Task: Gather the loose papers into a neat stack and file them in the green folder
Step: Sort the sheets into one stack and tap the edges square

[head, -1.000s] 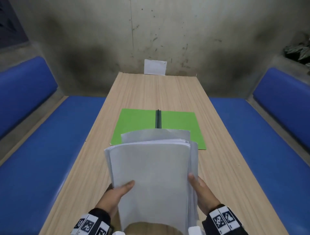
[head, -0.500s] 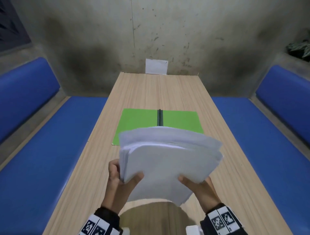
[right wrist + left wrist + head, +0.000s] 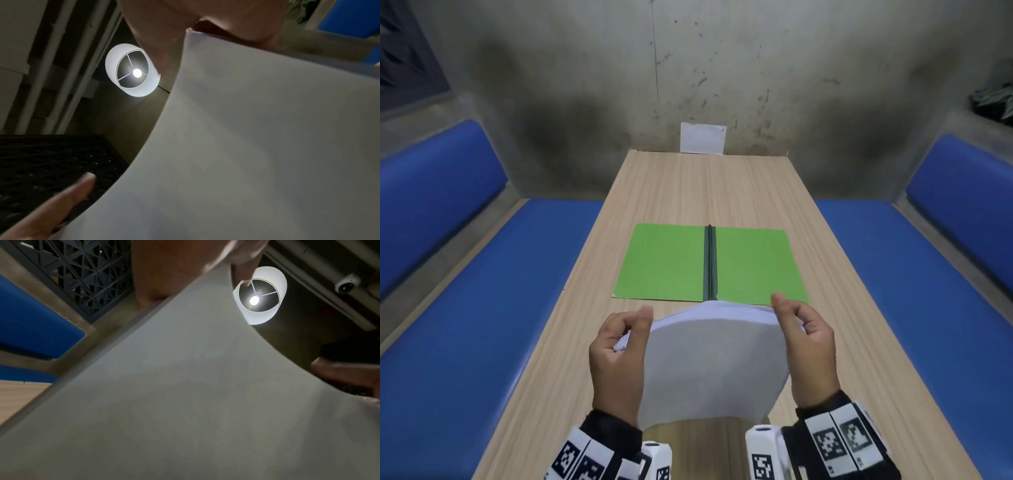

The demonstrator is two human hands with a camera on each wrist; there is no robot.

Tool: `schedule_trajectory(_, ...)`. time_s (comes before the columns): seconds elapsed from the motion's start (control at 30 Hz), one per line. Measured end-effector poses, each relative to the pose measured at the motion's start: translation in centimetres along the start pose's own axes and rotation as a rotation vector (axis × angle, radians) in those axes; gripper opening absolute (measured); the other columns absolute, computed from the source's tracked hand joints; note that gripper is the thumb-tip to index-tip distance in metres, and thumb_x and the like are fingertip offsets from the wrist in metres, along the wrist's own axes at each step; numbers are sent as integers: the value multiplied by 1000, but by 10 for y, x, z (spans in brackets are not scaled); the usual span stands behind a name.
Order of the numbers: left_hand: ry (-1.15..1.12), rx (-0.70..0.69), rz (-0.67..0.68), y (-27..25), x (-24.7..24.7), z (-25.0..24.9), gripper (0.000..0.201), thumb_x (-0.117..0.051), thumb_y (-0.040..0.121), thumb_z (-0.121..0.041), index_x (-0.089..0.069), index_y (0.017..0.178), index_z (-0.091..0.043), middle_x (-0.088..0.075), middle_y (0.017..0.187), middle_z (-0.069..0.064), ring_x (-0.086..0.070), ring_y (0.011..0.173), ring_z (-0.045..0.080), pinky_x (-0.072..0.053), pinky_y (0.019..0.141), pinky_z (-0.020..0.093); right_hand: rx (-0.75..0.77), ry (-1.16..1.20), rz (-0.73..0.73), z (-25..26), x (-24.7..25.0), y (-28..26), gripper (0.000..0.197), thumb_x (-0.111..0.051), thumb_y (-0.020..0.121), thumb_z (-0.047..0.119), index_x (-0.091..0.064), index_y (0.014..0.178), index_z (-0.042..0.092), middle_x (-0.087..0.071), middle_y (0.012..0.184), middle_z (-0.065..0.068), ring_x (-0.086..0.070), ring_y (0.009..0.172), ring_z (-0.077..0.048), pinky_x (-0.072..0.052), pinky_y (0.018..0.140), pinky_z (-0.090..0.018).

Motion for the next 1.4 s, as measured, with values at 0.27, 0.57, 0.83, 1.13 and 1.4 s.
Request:
schedule_trajectory(0.27, -22, 37, 109, 6, 0, 11, 27, -64, 66, -46, -64, 84, -26, -64, 79, -9, -56, 73, 16, -46, 65, 26, -30, -12, 49, -16, 5, 0, 24, -72, 61, 44, -66, 74, 25, -68, 75, 8, -61, 72, -13, -48, 65, -26)
schedule_trajectory(0.57, 170, 152, 385, -2, -10, 39, 35, -76, 49, -33, -74, 84, -35, -75, 91, -9, -69, 84, 11, -56, 64, 24, -234, -185, 221, -60, 11, -19, 32, -76, 70, 1, -71, 85, 28, -76, 82, -3, -69, 84, -23, -56, 75, -45)
schedule_trajectory(0.83, 198, 81, 433, -1, 6, 20, 55, -75, 53, -41, -71, 101, -15, -74, 102, 1, -68, 96, 15, -56, 79, 29, -228, -169, 317, -55, 0, -27, 37, -82, 60, 19, -70, 95, 17, -76, 93, -5, -71, 83, -17, -58, 65, -30)
schedule_trajectory(1.13, 751, -330, 392, 9, 0, -52, 49, -70, 69, -41, -50, 111, -56, -54, 108, -33, -46, 97, -13, -38, 85, 9, -289, -197, 335, -65, -5, -29, 11, -70, 76, 3, -70, 80, 13, -75, 71, 3, -69, 68, -8, -54, 57, -20)
schedule_trajectory(1.4, 1025, -468, 701, -21, -61, -61, 66, -55, 69, -57, -39, 131, -44, -56, 120, -22, -47, 114, 1, -37, 97, 22, 164, -489, 464, 5, -45, -36, 6, -64, 76, 32, -70, 76, 31, -70, 74, 10, -63, 68, -10, -49, 63, -24)
Point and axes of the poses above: each hand's wrist, its own y-axis towards the middle knuckle, its own x-axis out of the back of the hand, z = x × y, the point moved 10 cm from there along y, towards the middle knuckle
